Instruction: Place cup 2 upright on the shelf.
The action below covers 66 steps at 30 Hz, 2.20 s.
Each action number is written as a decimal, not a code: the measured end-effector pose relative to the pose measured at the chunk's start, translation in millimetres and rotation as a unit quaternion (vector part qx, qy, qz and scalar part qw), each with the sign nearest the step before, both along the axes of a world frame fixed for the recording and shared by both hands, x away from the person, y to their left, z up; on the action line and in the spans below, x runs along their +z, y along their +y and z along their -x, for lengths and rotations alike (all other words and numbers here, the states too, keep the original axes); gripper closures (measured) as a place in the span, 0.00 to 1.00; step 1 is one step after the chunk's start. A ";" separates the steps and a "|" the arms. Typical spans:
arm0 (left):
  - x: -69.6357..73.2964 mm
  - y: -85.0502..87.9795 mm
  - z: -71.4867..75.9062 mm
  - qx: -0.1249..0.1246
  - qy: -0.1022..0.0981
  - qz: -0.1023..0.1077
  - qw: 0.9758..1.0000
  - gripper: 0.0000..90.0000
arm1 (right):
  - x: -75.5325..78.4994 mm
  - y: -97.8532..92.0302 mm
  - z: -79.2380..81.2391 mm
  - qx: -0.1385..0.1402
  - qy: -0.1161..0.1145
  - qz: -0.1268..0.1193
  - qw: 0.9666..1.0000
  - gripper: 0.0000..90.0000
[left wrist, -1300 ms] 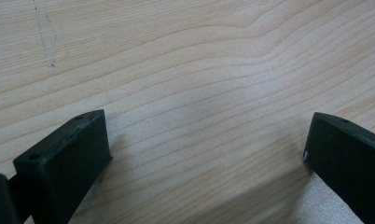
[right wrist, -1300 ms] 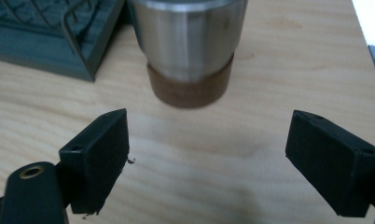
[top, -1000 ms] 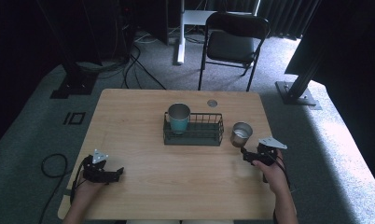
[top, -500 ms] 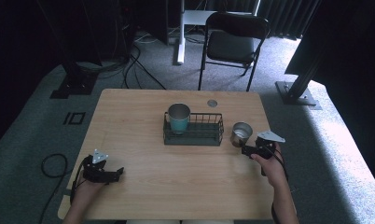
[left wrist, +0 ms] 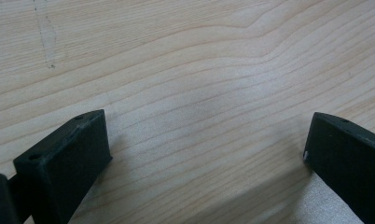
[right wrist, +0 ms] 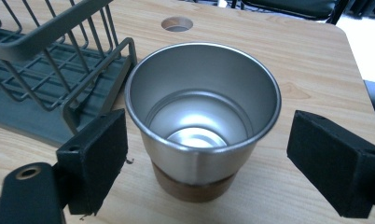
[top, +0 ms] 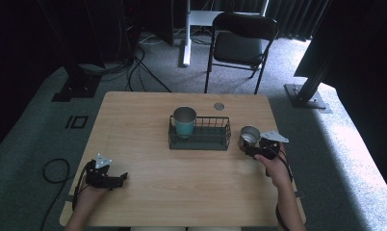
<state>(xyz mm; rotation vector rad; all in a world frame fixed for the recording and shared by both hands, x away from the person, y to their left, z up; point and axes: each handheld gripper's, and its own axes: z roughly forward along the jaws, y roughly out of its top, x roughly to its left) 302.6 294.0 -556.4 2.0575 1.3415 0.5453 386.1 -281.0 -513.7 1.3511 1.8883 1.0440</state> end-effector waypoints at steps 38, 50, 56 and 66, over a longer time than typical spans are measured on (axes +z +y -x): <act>0.0 0.1 0.0 0.000 0.000 0.000 1.000 0.01 | 3.0 7.1 -21.1 -0.005 -0.002 -0.008 1.000 0.14; 0.0 0.0 0.0 0.000 0.000 0.000 1.000 0.01 | 19.3 -0.5 -17.5 -0.003 -0.001 -0.014 1.000 0.14; 0.0 0.0 0.0 0.000 0.000 0.000 1.000 0.01 | 31.5 -5.7 -14.6 -0.006 -0.005 -0.023 1.000 0.14; 0.0 0.0 0.0 0.000 0.000 0.000 1.000 0.01 | 54.3 -9.1 -11.7 -0.004 -0.017 -0.030 0.999 0.14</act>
